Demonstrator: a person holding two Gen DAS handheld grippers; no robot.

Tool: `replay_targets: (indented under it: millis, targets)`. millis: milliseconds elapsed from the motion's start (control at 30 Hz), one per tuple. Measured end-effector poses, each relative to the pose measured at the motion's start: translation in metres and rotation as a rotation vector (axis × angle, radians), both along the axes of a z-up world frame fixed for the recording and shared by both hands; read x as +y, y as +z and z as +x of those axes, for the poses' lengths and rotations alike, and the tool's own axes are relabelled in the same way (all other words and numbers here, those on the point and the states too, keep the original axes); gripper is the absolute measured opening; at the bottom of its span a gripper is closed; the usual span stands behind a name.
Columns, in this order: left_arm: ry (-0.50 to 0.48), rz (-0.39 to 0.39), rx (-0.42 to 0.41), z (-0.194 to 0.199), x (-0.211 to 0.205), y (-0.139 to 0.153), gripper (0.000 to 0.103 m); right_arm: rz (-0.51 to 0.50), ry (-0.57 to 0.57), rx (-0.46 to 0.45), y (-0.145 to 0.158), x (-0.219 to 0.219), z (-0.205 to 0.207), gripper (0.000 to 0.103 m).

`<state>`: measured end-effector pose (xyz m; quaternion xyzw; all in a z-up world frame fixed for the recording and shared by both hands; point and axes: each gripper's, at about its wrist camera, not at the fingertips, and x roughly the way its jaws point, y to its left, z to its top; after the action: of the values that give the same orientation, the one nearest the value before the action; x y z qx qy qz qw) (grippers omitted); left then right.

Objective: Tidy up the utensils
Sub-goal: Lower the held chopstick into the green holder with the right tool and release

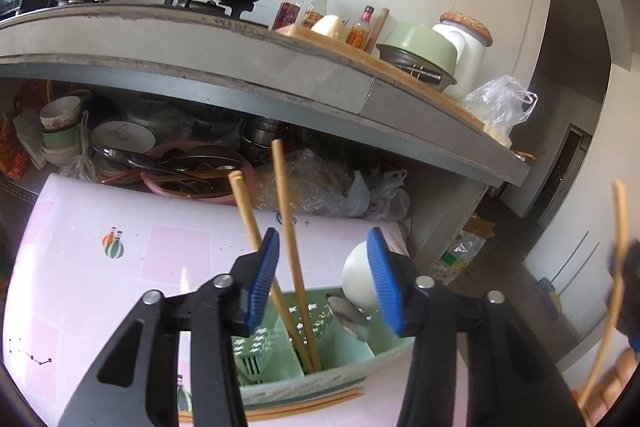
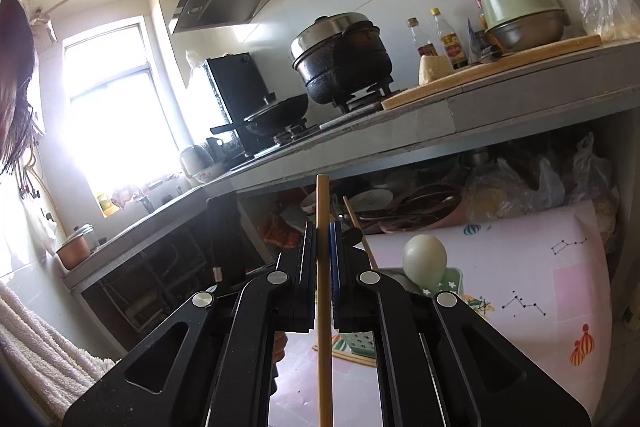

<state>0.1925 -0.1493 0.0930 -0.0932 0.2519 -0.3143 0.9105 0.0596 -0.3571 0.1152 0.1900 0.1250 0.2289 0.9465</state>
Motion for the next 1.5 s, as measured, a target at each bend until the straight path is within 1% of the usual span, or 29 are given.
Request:
replay_targets:
  millis: [100,233,333,533,633,733,867,1067,1233,1500]
  targets:
    - [0.002,-0.010,-0.007,-0.017,0.019,0.006,0.055,0.019,0.037,-0.013,0.007,0.003,0.019,0.005]
    - [0.034,0.003,-0.015,-0.039,0.045,0.009,0.062,-0.008,0.067,-0.038,0.017,0.016,0.049,0.005]
    - [0.054,0.015,-0.004,-0.054,0.065,0.004,0.063,-0.025,0.097,-0.062,0.026,0.028,0.074,0.005]
    - [0.115,0.044,0.068,-0.075,0.102,-0.018,0.063,-0.064,0.152,-0.141,0.042,0.052,0.112,0.005]
    - [0.147,0.040,0.102,-0.082,0.117,-0.028,0.063,-0.107,0.157,-0.162,0.045,0.064,0.130,0.005]
    - [0.172,0.038,0.113,-0.086,0.129,-0.032,0.063,-0.143,0.158,-0.157,0.044,0.075,0.149,0.005]
    - [0.198,0.047,0.097,-0.089,0.137,-0.033,0.063,-0.216,0.133,-0.166,0.040,0.087,0.166,0.005]
    - [0.217,0.054,0.089,-0.092,0.145,-0.034,0.063,-0.325,0.127,-0.135,0.020,0.101,0.184,0.005]
    - [0.241,0.063,0.101,-0.095,0.155,-0.038,0.063,-0.436,0.138,-0.120,-0.001,0.109,0.182,0.005]
    - [0.248,0.115,0.101,-0.107,0.158,-0.047,0.063,-0.527,0.163,-0.084,-0.026,0.115,0.175,0.005]
